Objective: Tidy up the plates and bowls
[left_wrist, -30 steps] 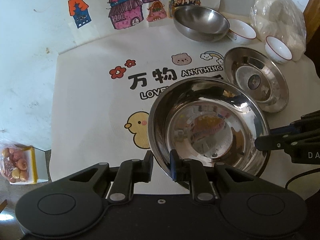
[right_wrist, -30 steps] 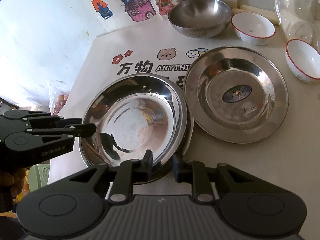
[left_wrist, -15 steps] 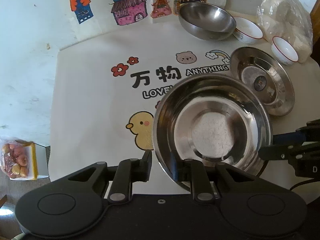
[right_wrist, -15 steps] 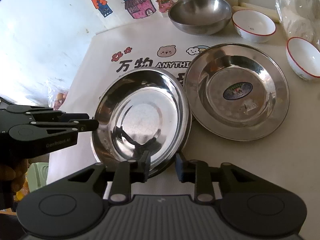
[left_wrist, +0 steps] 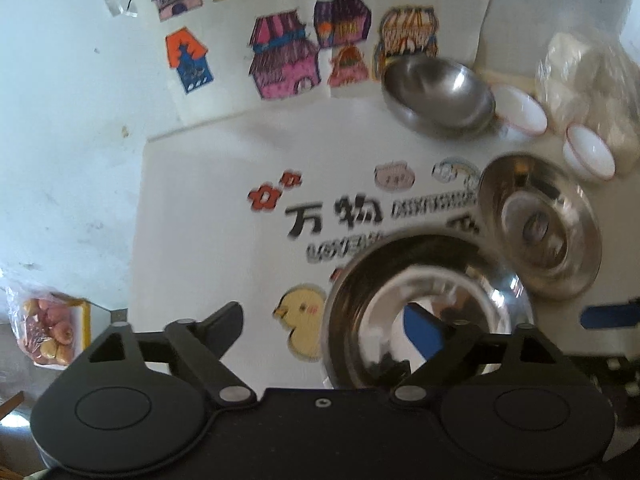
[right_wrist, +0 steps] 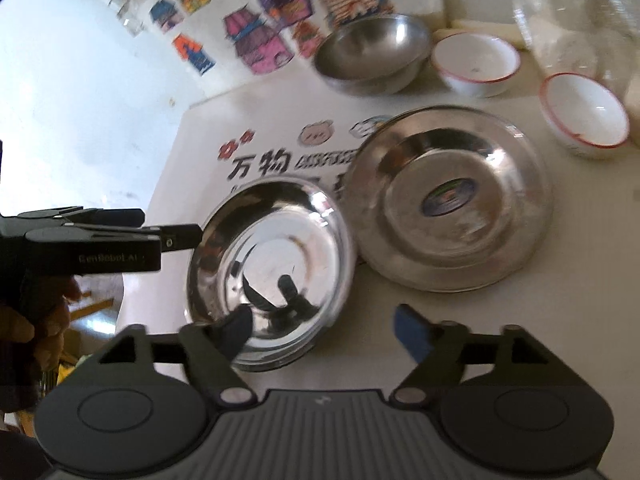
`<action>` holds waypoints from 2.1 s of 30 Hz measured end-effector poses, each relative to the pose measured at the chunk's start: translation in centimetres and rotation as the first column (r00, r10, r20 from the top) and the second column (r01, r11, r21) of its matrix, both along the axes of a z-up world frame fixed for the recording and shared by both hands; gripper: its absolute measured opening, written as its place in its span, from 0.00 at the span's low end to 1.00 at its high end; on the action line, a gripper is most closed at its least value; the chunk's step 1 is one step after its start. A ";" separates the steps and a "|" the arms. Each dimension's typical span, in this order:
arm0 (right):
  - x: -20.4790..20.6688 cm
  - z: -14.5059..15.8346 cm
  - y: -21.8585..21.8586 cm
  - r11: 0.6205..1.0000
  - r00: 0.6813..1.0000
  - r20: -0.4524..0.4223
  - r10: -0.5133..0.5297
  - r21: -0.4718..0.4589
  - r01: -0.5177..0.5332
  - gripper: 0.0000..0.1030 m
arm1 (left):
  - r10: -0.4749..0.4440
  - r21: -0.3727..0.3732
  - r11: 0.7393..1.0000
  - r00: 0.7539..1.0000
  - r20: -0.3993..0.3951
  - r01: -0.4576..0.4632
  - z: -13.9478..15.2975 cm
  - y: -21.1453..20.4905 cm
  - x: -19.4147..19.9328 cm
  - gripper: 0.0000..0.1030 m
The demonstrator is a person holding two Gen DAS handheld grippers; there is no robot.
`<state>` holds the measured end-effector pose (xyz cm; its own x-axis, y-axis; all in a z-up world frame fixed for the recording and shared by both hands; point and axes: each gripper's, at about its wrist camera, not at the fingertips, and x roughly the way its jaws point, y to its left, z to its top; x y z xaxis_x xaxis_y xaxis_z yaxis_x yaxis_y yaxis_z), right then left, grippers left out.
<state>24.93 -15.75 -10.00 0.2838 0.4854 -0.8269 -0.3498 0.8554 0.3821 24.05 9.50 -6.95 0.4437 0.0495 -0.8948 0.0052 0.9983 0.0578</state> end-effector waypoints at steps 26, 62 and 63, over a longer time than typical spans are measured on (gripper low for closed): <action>3.0 -1.9 -11.8 0.976 0.975 0.045 -0.216 0.029 0.215 1.00 | -0.302 -0.091 0.951 0.952 -0.053 0.297 -4.1 -14.1 10.4 0.99; 5.9 -4.7 -10.7 0.980 0.981 -0.025 -0.194 0.041 0.195 0.29 | -0.200 -0.221 0.961 0.968 -0.149 0.164 -5.7 -13.4 12.1 0.28; 5.9 -4.7 -10.9 0.978 0.978 -0.029 -0.206 0.040 0.207 0.27 | -0.195 -0.230 0.960 0.970 -0.148 0.158 -5.6 -13.3 12.0 0.26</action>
